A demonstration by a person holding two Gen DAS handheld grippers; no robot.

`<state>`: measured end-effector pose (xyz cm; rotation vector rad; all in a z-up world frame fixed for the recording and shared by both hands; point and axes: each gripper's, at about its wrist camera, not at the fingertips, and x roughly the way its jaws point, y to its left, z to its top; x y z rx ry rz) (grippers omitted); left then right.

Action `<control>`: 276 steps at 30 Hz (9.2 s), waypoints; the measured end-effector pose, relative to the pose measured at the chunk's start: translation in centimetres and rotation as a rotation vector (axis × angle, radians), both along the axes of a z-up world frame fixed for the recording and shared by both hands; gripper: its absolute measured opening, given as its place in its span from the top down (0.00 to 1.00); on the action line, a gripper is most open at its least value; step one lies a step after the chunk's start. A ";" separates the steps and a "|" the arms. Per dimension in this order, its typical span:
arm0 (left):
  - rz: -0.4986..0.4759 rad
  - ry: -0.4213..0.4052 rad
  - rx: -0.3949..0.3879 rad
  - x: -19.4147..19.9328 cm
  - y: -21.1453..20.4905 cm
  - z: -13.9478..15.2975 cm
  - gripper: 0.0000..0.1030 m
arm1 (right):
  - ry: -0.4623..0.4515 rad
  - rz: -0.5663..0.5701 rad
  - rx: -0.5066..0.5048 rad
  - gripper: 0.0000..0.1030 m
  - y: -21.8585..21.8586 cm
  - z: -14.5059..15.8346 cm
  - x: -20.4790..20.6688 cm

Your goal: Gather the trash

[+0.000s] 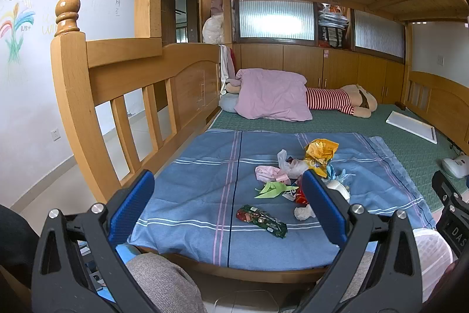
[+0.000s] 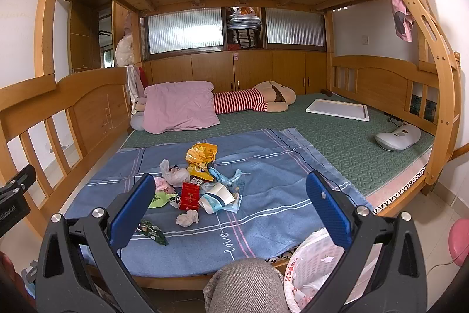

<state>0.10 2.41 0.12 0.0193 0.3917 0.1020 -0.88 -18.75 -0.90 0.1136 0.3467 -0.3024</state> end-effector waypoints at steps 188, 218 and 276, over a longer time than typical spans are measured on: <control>-0.726 0.264 0.027 7.9 -29.8 -13.1 0.14 | 0.331 -0.393 0.299 0.34 -20.9 -12.3 -7.7; -0.123 0.323 -0.008 20.8 -3.0 -17.2 0.14 | 0.598 0.152 0.806 0.32 -12.3 -22.8 25.5; -0.270 0.460 0.093 28.8 -18.3 -24.4 0.43 | 0.412 0.126 1.009 0.45 -22.6 -20.0 15.7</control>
